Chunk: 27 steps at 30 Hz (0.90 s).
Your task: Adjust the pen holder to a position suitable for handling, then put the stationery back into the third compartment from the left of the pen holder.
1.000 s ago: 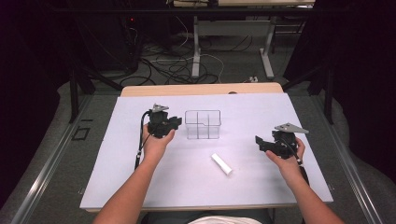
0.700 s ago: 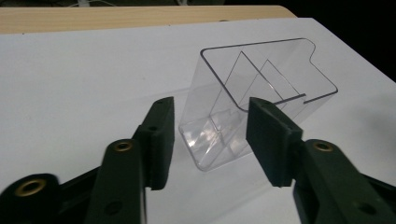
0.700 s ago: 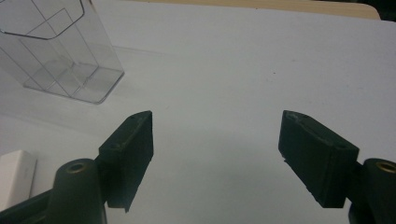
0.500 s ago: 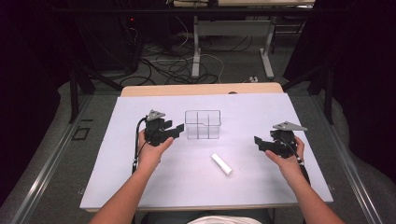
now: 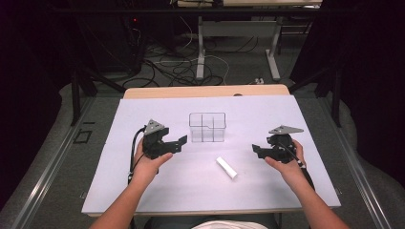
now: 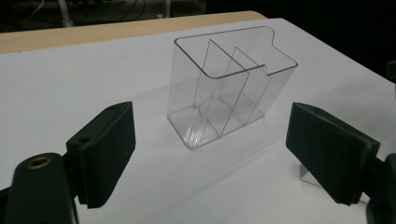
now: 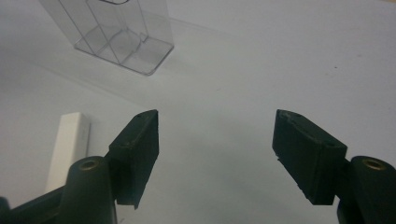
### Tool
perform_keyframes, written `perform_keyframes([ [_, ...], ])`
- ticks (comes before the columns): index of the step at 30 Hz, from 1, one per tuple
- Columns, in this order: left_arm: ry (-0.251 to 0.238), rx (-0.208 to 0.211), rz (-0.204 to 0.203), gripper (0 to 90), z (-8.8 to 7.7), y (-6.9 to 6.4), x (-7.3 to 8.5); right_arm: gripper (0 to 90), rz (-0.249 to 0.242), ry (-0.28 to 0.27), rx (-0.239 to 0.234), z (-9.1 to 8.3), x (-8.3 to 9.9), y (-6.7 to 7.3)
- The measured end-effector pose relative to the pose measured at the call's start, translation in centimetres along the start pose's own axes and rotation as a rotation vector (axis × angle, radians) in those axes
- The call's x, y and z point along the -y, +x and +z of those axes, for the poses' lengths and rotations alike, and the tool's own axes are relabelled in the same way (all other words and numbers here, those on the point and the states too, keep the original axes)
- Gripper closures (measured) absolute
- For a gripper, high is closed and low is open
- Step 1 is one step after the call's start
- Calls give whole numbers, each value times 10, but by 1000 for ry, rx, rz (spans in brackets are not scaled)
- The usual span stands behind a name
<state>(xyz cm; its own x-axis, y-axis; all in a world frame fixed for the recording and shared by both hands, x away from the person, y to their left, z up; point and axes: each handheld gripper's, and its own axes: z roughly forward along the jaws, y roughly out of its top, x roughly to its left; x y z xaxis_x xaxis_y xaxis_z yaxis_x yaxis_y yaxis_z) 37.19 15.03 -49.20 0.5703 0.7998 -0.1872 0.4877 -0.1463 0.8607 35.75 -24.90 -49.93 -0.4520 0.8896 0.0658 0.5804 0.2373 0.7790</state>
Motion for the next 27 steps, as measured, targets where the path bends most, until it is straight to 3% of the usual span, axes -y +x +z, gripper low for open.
perform_keyframes([
  [3, 2, -5, -8, 60, 0, 0, 3, 315, 4, 13, -11, 1, 0, 3],
  [9, -10, -23, 12, 3, -5, 2, 10, 333, -17, 58, -34, 6, -1, 13],
  [18, 2, -16, 46, 2, -9, -4, 19, 350, -13, 110, -51, 12, -1, 21],
  [27, 19, -26, 72, 2, -7, -8, 24, 421, -7, 163, -117, 16, -6, 34],
])
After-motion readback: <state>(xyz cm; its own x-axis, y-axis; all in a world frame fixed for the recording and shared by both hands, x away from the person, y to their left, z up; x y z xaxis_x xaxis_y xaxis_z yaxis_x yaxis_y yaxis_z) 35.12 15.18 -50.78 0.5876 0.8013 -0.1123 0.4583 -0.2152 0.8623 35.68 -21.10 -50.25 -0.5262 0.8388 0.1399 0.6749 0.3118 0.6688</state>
